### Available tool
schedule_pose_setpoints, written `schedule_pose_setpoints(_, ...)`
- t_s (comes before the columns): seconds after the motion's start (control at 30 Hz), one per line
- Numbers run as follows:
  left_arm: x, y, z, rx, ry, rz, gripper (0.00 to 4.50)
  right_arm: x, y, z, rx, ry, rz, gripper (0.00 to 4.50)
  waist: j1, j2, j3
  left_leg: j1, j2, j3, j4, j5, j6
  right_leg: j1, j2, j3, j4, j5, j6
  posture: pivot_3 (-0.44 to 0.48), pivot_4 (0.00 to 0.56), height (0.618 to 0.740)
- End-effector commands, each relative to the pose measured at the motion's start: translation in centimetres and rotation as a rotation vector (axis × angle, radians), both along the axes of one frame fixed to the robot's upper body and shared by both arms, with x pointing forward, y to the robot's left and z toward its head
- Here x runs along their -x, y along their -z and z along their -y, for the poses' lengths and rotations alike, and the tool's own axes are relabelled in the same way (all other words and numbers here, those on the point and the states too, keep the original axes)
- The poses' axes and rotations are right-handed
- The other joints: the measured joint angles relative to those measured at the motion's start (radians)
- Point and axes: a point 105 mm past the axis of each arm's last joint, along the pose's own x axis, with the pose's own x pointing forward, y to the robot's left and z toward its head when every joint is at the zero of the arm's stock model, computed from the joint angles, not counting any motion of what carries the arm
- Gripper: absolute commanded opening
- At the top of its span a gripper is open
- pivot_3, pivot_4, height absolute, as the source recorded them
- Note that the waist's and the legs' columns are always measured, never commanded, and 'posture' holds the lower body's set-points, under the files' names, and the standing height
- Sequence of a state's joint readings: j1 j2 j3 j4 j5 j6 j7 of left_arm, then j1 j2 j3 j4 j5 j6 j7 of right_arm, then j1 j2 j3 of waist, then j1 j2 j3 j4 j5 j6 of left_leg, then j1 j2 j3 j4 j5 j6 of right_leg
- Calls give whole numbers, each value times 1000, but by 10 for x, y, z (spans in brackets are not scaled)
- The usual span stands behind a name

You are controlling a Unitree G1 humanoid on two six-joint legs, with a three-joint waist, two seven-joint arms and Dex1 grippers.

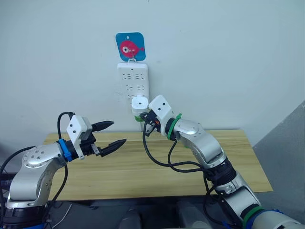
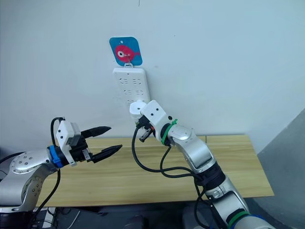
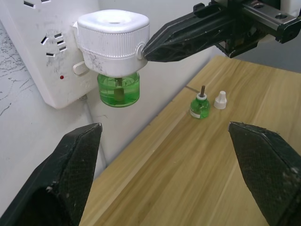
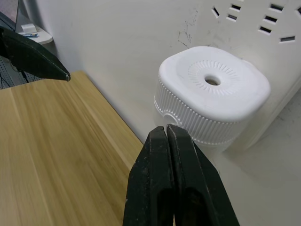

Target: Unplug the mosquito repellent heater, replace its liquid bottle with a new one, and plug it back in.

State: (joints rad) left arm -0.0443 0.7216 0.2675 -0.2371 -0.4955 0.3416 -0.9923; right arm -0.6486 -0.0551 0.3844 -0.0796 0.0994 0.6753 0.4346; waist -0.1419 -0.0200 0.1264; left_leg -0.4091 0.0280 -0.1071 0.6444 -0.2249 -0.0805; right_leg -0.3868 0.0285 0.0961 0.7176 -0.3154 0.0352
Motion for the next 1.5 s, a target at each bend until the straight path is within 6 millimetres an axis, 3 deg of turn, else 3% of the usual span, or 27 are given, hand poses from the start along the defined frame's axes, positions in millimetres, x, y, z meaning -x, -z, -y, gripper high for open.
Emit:
schedule_pose_setpoints(0.03, -1, -7, 1, -10, 8, 24, 4500, 0, -18, -4, -47, 10, 54, 52, 0, 0, 0, 0, 0, 0, 0, 0, 0, 0, 0, 0, 0, 0, 0, -86, 63, 710)
schedule_pose_setpoints(0.67, -2, -9, 4, -11, 12, 20, 4500, -14, -20, 5, -31, 125, 89, 52, 2, 0, 0, 0, 0, 0, 1, 0, 0, 0, 1, 0, 0, 0, 0, -88, 65, 710)
schedule_pose_setpoints(0.83, -5, -8, 0, -6, 3, 24, 4500, -26, -27, 16, -54, 211, 142, 52, 3, 0, 0, 0, 0, 0, 1, 0, 0, 0, 1, 0, 0, 0, 0, -89, 59, 710)
schedule_pose_setpoints(0.87, -5, -8, 0, -5, 2, 25, 4500, -27, -28, 17, -56, 220, 149, 52, 3, 0, 0, 0, 0, -1, 1, 1, 0, 0, 1, 0, 0, 0, 0, -89, 0, 710)
schedule_pose_setpoints(1.1, -7, -9, 3, 0, 2, 30, 4500, -31, -26, 19, -36, 259, 169, 52, 3, -5, -27, 0, 1, -2, 1, 4, -6, 0, 1, -1, 1, 0, 0, -93, 0, 710)
schedule_pose_setpoints(1.2, -8, -10, 4, 2, 3, 31, 4500, -22, -30, 13, -81, 200, 129, 52, 3, -6, -30, 0, 1, -2, 1, 5, -6, 0, 2, -1, 1, -1, 2, -97, 0, 710)
schedule_pose_setpoints(1.37, -11, -9, -2, 0, -8, 30, 4500, 17, -35, -1, -100, -62, 49, 52, 2, -7, -31, 0, 1, -2, 0, 5, -7, 0, 2, -1, 0, 0, -1, -103, 0, 710)
schedule_pose_setpoints(1.5, -14, -7, -8, -11, -18, 28, 4500, 37, -24, 6, -14, -198, 28, 52, -6, -8, -34, 0, 1, -3, -2, 4, -6, -1, 2, -2, 0, 0, -3, -104, 0, 710)
